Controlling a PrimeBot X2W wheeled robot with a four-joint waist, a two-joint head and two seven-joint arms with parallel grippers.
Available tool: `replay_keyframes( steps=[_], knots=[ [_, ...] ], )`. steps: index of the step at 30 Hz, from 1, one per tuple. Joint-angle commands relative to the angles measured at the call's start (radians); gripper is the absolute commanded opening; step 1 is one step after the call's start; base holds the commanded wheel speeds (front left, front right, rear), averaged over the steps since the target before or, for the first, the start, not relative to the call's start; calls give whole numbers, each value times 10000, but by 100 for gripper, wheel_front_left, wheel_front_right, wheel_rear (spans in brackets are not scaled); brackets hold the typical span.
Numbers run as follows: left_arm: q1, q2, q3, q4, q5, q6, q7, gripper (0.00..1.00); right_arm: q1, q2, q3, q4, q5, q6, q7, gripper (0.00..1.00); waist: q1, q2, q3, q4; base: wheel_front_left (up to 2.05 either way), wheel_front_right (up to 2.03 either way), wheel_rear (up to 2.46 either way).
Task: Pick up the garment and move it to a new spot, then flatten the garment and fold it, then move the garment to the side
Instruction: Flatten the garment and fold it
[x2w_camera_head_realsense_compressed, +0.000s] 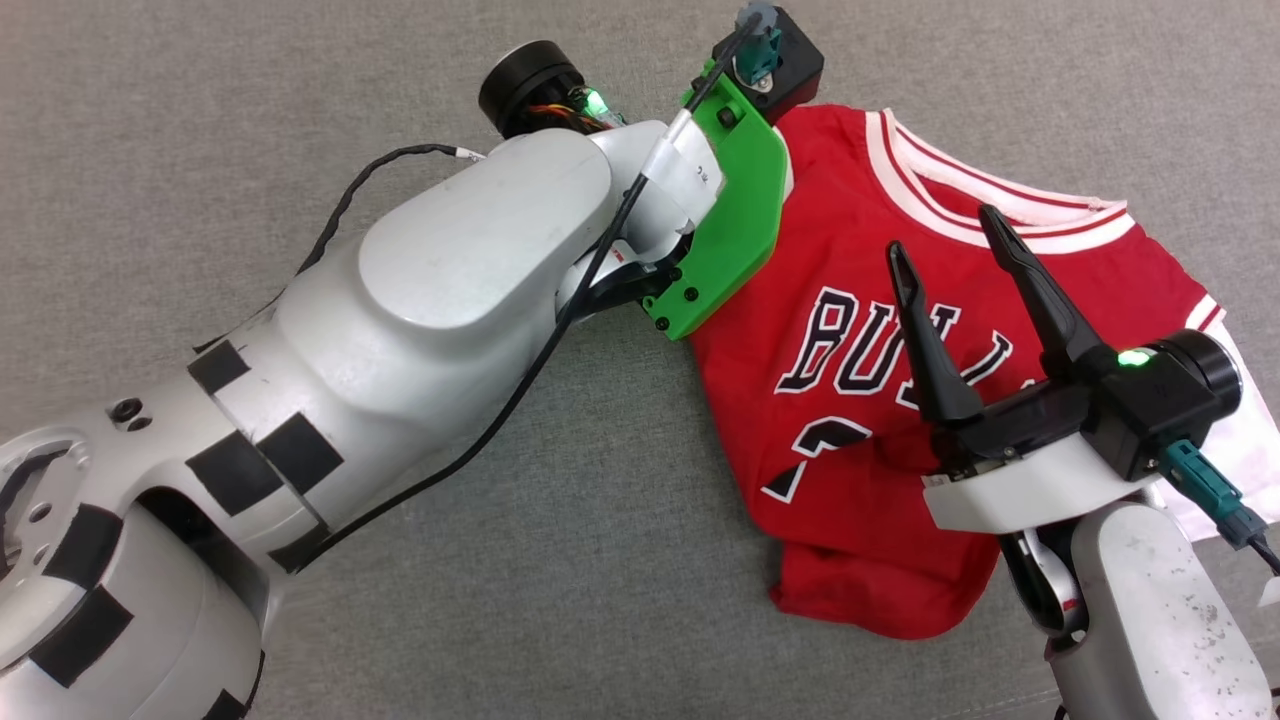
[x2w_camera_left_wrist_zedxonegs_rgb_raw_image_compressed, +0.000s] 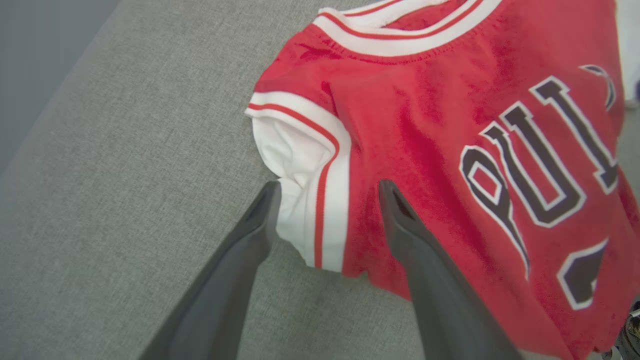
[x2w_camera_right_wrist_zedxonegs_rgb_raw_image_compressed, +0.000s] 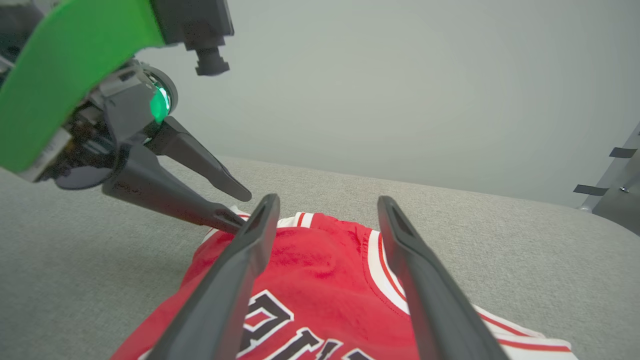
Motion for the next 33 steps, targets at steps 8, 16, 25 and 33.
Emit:
replay_keyframes(
  steps=[8,16,25,33],
  knots=[
    [624,-32,-516,1072,1148,-28,530,100,-414,283,147,49,-238,-6,-89,100,-1,0,777,-547,0,0,0],
    [1926,73,-523,492,2315,-28,756,13,-406,324,35,86,-351,-6,-89,100,-1,0,724,-410,0,0,0],
    [2071,-198,-525,-262,2551,-28,-1889,0,-46,110,-150,167,-443,-6,-89,100,-1,0,-213,286,0,0,0],
    [2314,436,-337,-269,2215,-29,-4864,0,820,-38,-455,224,-429,-6,-89,100,-1,0,-1468,1075,0,0,0]
  ],
)
